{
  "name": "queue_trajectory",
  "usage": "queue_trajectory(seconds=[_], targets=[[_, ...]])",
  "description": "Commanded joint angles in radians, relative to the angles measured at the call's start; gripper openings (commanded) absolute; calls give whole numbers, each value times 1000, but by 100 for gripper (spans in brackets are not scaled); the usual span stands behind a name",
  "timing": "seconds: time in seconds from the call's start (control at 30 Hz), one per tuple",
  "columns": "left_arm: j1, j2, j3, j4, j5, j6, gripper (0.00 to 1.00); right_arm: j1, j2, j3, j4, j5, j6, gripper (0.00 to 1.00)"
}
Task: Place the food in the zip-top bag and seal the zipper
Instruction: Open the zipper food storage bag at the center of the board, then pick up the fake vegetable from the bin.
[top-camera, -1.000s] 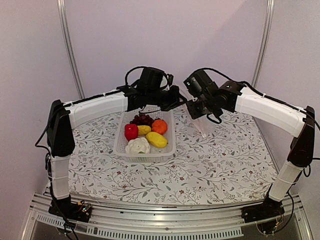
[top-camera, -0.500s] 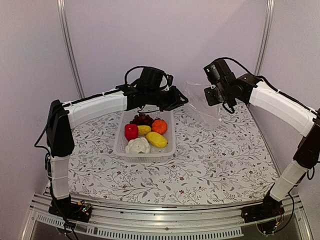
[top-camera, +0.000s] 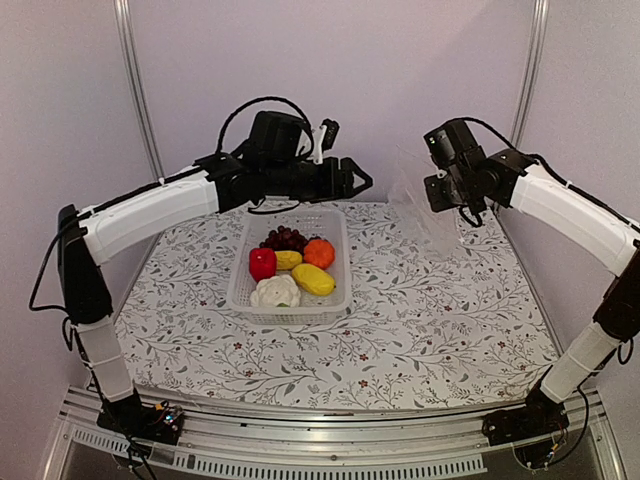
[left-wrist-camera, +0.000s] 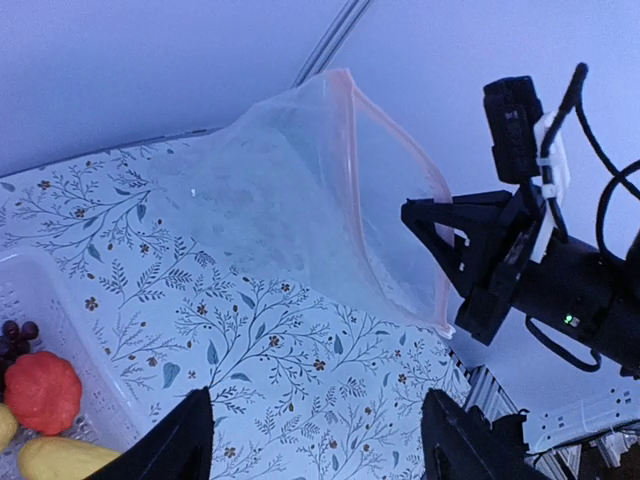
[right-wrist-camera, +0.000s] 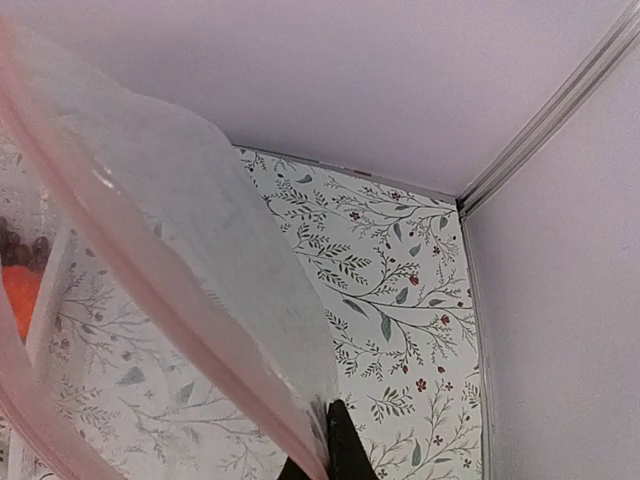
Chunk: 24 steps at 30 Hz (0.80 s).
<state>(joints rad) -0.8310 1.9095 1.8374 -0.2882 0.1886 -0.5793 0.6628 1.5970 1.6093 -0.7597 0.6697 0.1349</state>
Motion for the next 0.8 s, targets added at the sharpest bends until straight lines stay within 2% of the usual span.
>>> queue_trajectory(seconds=[0.0,0.17,0.33,0.53,0.77], targets=[[32,-136,-131,-168,-124,73,71,-49,-57,-41,-12,-10,7,0],[39,-238,-278,-340,-233,73,72,-48,-72,-100,-7,-127,21,0],[58,-251,-334,-511,-322,14,72,5,-70,-180,31,-269,34,0],[107,-206,-340,-581,-316,-48,73,42,-28,-210,64,-394,77,0],[144,-84,-269,-615,-318,-61,74,43,1,-186,77,-446,80,0]])
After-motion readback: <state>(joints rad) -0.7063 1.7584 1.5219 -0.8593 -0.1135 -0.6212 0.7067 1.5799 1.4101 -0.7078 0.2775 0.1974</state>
